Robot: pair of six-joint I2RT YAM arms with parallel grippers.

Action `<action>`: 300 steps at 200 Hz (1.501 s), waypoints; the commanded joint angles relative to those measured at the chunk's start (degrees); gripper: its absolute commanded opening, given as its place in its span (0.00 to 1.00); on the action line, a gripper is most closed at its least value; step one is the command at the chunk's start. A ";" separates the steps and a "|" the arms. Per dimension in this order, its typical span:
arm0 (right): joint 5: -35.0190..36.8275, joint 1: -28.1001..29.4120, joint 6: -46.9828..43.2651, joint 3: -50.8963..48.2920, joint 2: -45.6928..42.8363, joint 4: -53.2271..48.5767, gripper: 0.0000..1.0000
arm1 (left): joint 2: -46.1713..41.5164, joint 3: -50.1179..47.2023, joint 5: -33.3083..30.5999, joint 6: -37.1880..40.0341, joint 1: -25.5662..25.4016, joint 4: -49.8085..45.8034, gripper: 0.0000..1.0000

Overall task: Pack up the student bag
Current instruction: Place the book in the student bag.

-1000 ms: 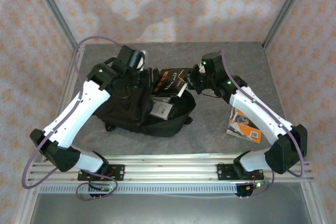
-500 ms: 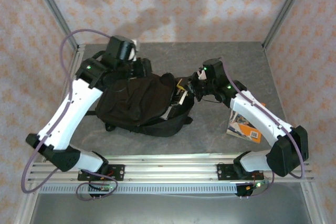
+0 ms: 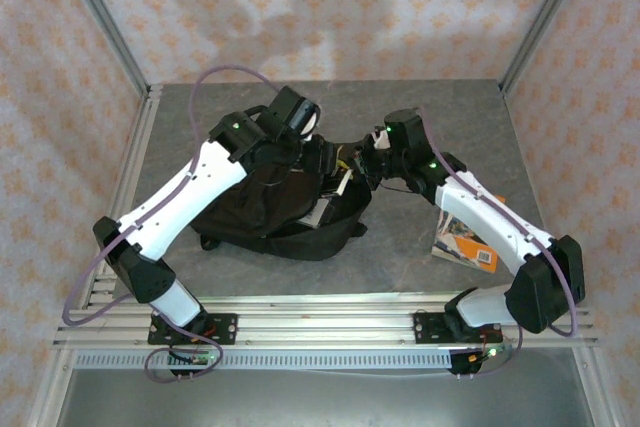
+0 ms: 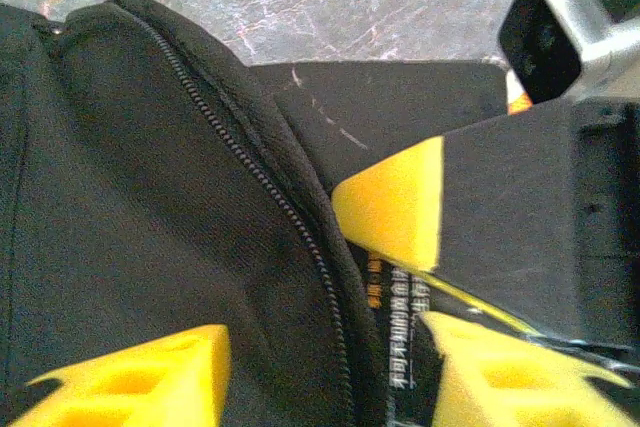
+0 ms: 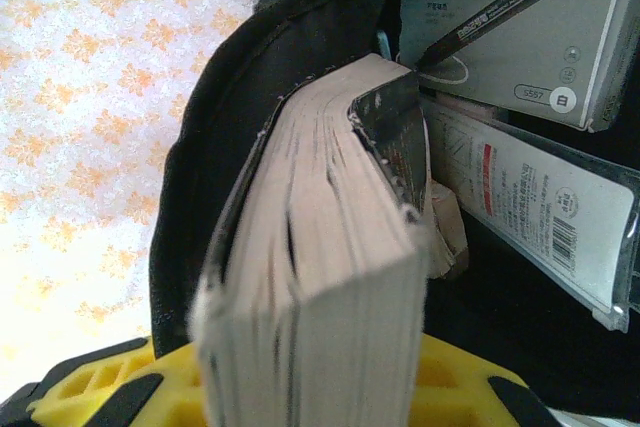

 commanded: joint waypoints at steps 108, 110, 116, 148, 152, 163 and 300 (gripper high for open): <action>-2.55 0.08 -8.16 1.53 -1.90 -2.07 0.00 | -3.19 4.26 -9.77 3.60 3.47 -7.59 0.00; -2.43 0.04 -8.73 1.66 -1.87 -2.77 0.00 | -3.41 4.51 -9.95 3.52 3.66 -7.80 0.00; -2.00 -0.08 -10.20 1.87 -2.22 -4.83 0.00 | -4.05 5.19 -10.48 3.34 4.35 -8.43 0.00; -2.20 -0.44 -12.83 -0.28 -4.20 -7.36 0.00 | -6.26 7.87 -11.80 3.79 6.76 -11.07 0.00; -2.34 -0.44 -12.87 -0.55 -4.35 -7.30 0.00 | -6.45 8.10 -11.88 3.85 6.96 -11.27 0.00; -3.07 -0.44 -12.79 -1.34 -4.66 -6.62 0.00 | -6.96 8.35 -11.91 3.90 7.83 -11.61 0.00; -3.87 3.47 -0.44 4.37 10.92 18.26 0.00 | -6.22 14.95 -6.26 2.06 8.94 -9.06 0.00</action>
